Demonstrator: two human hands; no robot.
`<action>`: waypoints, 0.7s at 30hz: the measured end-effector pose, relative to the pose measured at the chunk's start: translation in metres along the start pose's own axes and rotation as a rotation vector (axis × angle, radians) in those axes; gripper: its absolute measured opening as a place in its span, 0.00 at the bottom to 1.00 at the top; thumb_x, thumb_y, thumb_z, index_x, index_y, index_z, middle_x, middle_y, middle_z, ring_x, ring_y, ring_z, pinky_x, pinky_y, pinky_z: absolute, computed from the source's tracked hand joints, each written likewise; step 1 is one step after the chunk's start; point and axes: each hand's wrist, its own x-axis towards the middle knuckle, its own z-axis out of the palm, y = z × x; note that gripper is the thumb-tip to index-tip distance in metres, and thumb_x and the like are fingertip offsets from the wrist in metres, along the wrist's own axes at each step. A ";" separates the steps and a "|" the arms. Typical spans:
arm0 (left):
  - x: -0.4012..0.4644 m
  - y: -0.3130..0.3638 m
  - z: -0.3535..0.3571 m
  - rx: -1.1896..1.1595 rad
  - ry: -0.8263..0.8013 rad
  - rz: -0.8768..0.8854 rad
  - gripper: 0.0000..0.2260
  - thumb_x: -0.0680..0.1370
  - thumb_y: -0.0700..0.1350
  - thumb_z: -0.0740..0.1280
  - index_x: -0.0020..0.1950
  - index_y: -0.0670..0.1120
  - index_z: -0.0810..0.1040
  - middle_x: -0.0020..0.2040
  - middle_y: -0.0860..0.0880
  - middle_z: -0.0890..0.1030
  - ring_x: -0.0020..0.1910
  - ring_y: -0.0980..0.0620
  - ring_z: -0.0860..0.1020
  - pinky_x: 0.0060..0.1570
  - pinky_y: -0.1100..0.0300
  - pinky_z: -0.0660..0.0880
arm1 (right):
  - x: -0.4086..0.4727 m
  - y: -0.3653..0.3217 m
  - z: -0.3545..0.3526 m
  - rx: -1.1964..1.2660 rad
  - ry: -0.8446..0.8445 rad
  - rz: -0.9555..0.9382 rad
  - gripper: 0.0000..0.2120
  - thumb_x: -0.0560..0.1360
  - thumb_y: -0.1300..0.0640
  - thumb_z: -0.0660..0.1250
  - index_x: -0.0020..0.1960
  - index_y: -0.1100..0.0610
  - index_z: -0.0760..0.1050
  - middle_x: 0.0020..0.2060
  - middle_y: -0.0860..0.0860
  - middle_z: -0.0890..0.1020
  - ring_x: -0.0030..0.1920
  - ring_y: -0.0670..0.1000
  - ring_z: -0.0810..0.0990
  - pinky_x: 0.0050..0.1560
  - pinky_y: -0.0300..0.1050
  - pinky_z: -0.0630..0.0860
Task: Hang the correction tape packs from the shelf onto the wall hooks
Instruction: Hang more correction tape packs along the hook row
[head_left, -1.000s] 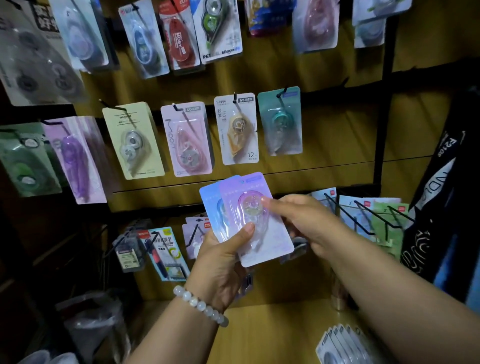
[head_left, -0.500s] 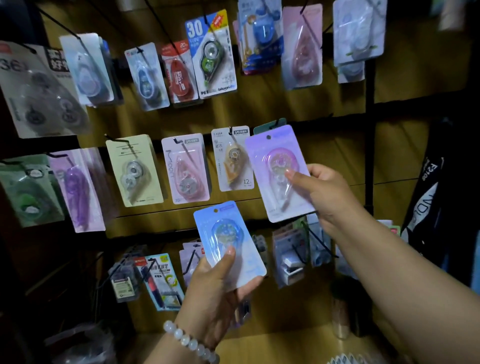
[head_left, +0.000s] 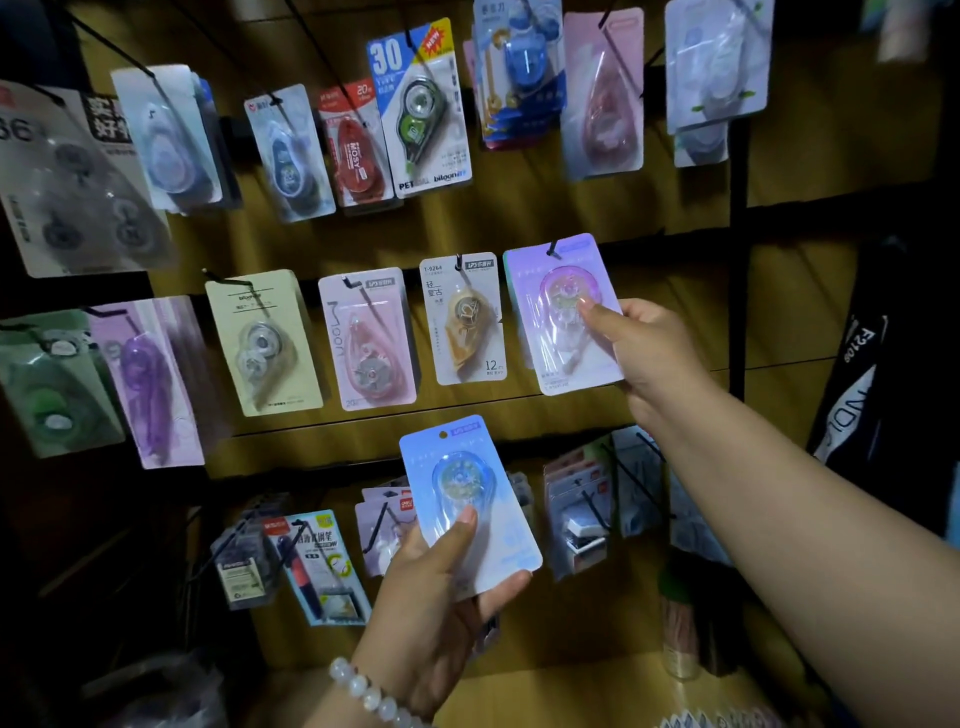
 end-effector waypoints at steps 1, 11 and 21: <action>0.000 0.000 0.000 0.000 0.010 -0.004 0.09 0.78 0.42 0.67 0.59 0.46 0.79 0.47 0.45 0.86 0.43 0.45 0.85 0.30 0.55 0.81 | 0.002 0.001 0.002 -0.004 0.009 0.006 0.06 0.75 0.56 0.70 0.44 0.57 0.76 0.44 0.55 0.84 0.41 0.53 0.83 0.44 0.47 0.79; -0.003 0.000 -0.001 0.018 0.032 -0.043 0.11 0.78 0.48 0.67 0.58 0.44 0.79 0.43 0.43 0.86 0.35 0.47 0.85 0.23 0.60 0.77 | 0.015 0.027 0.014 -0.160 0.051 0.104 0.11 0.75 0.49 0.68 0.41 0.55 0.71 0.36 0.50 0.77 0.27 0.46 0.76 0.23 0.32 0.68; -0.013 0.003 0.006 0.108 0.045 0.029 0.11 0.80 0.47 0.64 0.61 0.45 0.77 0.42 0.45 0.86 0.33 0.47 0.85 0.22 0.60 0.76 | -0.079 0.069 0.013 -0.296 -0.319 0.362 0.18 0.74 0.42 0.67 0.41 0.58 0.77 0.31 0.50 0.78 0.28 0.48 0.71 0.26 0.38 0.64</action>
